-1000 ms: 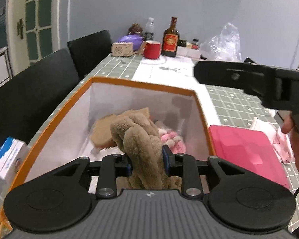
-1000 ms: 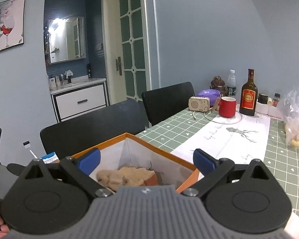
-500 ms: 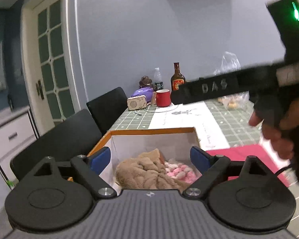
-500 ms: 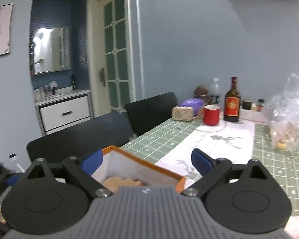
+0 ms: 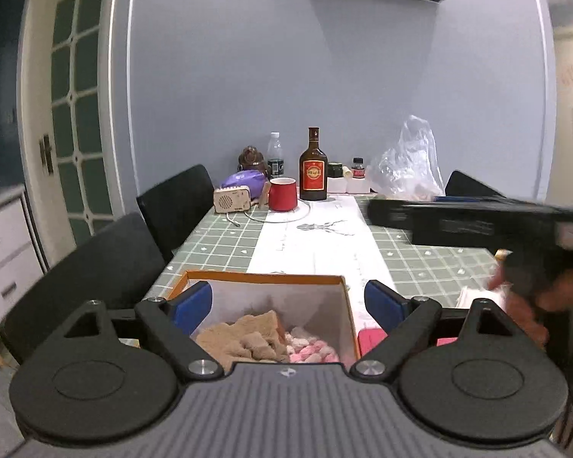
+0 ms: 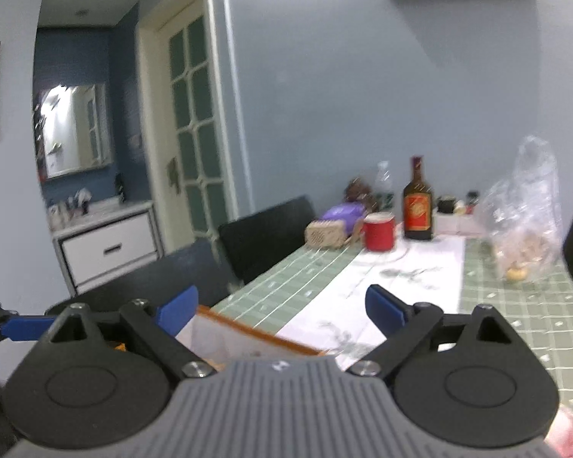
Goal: Organize soft objects
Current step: 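Move both tools back from the box to the remaining pile, then close the right gripper on the white crinkled bundle and lift it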
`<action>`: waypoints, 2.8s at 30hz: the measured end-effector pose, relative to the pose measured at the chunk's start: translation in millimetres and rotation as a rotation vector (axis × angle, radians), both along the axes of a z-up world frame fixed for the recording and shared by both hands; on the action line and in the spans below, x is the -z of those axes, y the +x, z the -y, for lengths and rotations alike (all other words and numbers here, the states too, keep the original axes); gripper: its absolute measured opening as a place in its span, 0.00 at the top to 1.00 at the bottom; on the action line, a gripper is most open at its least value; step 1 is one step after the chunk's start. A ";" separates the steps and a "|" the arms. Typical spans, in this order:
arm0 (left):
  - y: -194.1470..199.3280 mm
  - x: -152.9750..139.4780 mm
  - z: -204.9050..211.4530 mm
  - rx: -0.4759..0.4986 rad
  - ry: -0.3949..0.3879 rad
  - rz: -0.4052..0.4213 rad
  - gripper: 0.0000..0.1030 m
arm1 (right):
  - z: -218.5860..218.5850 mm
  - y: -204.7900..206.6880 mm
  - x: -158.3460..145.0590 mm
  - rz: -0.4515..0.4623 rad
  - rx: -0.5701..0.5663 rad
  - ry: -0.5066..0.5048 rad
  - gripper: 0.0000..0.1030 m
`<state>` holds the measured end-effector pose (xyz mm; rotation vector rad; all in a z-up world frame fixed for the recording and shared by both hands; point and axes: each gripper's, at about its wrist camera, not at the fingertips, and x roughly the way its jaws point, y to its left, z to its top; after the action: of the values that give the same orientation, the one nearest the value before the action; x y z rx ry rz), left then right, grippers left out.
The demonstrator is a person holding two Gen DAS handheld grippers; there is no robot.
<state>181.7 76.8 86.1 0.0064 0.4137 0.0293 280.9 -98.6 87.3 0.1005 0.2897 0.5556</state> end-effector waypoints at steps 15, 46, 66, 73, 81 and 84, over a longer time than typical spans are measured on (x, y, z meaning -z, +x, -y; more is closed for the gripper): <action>2.5 -36.0 18.3 0.144 -0.040 0.079 0.00 | 107.1 -70.1 20.0 0.036 0.271 0.033 0.08; 28.2 -8.5 54.0 0.224 0.007 0.120 0.00 | 91.0 21.8 164.8 -0.469 0.267 -0.201 0.16; 41.2 19.2 88.2 0.337 0.038 0.001 0.00 | 92.9 -15.4 153.4 -0.358 0.075 -0.427 0.18; 43.7 26.5 94.9 0.348 0.056 -0.020 0.00 | 73.5 -20.3 161.4 -0.314 0.035 -0.524 0.03; 42.2 27.0 95.9 0.359 0.054 -0.022 0.00 | 81.4 6.0 185.2 -0.396 0.077 -0.464 0.03; 41.2 27.2 96.6 0.365 0.059 -0.022 0.00 | 84.7 6.5 187.4 -0.400 0.061 -0.432 0.06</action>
<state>222.9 -19.8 59.0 0.1398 0.4282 -0.3184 287.4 -183.4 -100.1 -0.2003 0.7870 0.3992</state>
